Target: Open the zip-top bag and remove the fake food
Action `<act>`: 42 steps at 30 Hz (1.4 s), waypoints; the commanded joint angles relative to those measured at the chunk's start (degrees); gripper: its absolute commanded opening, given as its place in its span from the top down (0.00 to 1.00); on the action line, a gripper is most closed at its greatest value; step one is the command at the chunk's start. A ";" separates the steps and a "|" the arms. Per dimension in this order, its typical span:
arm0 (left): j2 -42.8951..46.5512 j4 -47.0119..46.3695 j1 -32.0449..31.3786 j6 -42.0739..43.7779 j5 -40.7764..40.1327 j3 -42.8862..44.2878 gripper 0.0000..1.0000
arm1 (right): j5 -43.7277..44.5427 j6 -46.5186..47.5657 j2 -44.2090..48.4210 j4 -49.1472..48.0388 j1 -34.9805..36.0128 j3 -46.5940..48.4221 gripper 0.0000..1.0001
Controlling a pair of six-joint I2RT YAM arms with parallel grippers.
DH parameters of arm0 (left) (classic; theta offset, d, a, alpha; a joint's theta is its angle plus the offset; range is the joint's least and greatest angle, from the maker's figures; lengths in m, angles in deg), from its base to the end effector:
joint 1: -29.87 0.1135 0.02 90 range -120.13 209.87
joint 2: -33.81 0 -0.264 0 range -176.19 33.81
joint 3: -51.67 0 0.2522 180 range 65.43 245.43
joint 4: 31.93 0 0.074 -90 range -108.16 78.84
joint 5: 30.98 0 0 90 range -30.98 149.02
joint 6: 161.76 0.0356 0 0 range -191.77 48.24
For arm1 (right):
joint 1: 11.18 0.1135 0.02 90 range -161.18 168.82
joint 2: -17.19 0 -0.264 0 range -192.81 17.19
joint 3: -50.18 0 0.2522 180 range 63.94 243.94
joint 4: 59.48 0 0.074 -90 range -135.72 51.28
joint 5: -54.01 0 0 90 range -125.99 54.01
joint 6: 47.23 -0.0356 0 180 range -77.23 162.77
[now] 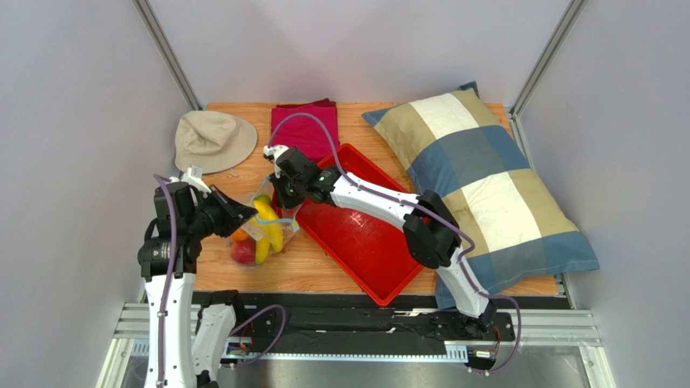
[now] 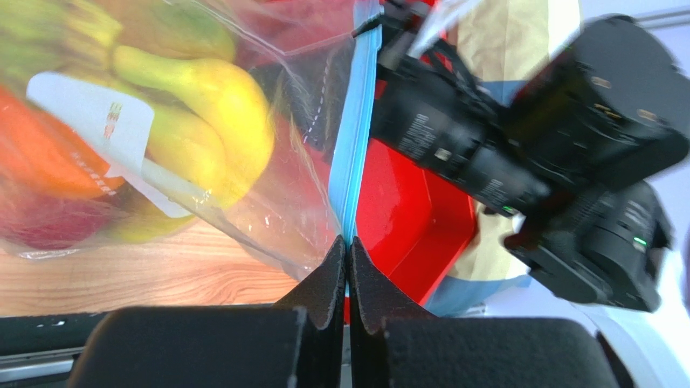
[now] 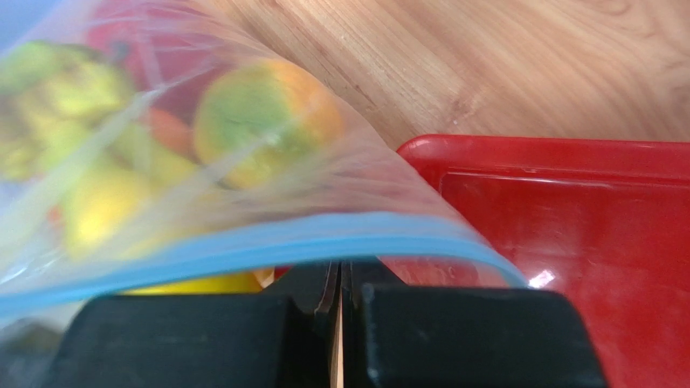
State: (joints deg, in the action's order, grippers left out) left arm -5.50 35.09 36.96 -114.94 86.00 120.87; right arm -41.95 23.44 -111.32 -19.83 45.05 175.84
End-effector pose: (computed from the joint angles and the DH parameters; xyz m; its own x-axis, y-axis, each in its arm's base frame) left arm 0.1198 -0.0014 0.3426 -0.6072 -0.6900 -0.3940 -0.2284 0.6264 -0.7453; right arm 0.2843 0.4318 0.2336 -0.6421 -0.3680 -0.6725 -0.6960 0.6475 0.3102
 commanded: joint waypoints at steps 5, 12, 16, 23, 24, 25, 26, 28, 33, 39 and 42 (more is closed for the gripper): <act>-0.33 0.19 -0.24 -0.59 -6.33 0.55 1.00 | 4.64 6.15 18.01 2.59 1.43 -4.93 1.00; -0.94 -0.70 -0.24 -0.77 -2.99 1.16 1.00 | 2.80 0.97 16.89 2.59 1.34 -5.81 0.86; -1.03 -0.87 -0.24 -0.85 -2.02 1.07 1.00 | 2.70 -2.82 15.49 0.65 1.34 -7.31 0.68; -1.03 -0.87 -0.24 -0.94 -0.88 1.16 1.00 | 4.11 -7.29 10.39 2.93 0.38 -4.59 0.56; -1.03 -0.78 -0.24 -1.03 -0.79 1.16 1.00 | 4.63 -7.56 10.03 3.72 0.37 -4.32 0.55; -1.03 -0.78 -0.24 -0.94 -0.62 1.16 1.00 | 4.81 -7.48 9.51 3.73 0.37 -4.32 0.54; -1.03 -0.78 -0.24 -1.12 -0.44 1.16 1.00 | 5.16 -7.47 9.16 3.21 0.37 -4.32 0.51; -1.03 -0.70 -0.24 -1.03 -0.26 1.07 1.00 | 5.87 -7.12 8.02 2.85 0.37 -4.06 0.50; -0.86 -0.52 -0.24 -0.94 -0.09 1.07 1.00 | 8.07 -6.86 5.90 1.45 0.46 -2.03 0.50; -0.24 -0.08 -0.24 -1.03 0.09 0.37 1.00 | 10.61 -8.35 4.93 -1.89 0.64 -1.86 0.55; 0.02 0.09 -0.24 -1.21 0.09 0.11 1.00 | 11.05 -8.35 5.37 -5.67 0.90 -2.73 0.54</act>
State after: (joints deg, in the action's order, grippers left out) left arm -6.29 35.66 36.96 -115.23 84.45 120.87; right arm -33.82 16.01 -105.64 -18.32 45.64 171.25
